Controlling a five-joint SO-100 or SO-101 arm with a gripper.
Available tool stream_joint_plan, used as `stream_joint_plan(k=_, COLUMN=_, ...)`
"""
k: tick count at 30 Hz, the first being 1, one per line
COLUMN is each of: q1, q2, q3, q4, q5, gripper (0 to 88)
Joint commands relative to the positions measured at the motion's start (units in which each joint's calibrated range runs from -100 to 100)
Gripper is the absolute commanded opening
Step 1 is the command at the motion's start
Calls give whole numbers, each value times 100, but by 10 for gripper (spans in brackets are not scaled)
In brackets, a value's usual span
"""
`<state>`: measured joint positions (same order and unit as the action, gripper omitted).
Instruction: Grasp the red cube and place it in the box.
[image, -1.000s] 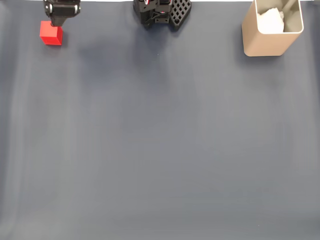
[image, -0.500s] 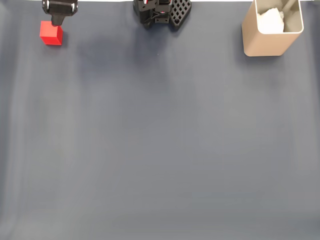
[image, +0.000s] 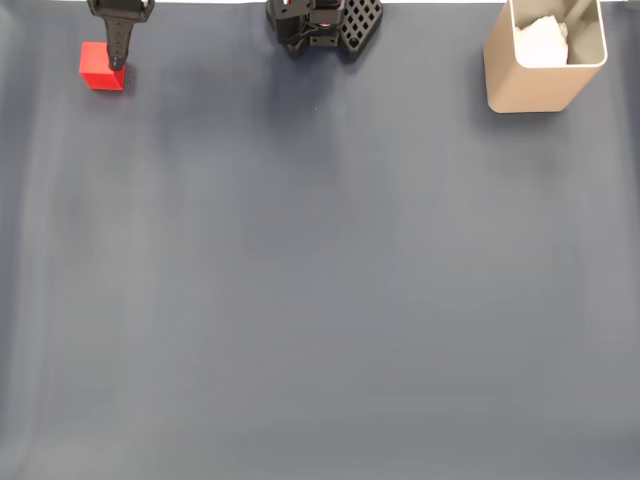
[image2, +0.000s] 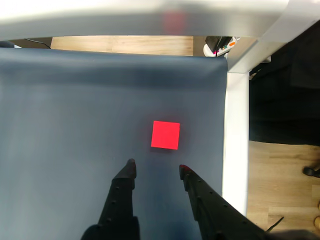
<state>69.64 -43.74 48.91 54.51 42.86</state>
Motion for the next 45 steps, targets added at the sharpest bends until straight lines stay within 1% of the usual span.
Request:
stream_joint_plan(k=1, q1=147, q2=163, q3=-442, q4=44, q5=-15, gripper=263)
stream_joint_plan(k=8, q1=346, q2=665, q3=-579, q4=-153, q5=98, gripper=289)
stream_joint_plan(k=18, q1=204, q2=899, q3=-570, q4=-416, q5=-10, gripper=322)
stream_joint_plan(k=27, q1=175, q2=899, q3=-524, q4=-400, q5=-98, gripper=343)
stream_joint_plan(k=40, q1=197, q2=1219, q3=-615, q4=-679, q5=-278, gripper=420)
stream_joint_plan(k=45, q1=197, q2=1384, q3=-716, q4=-769, q5=-303, gripper=423)
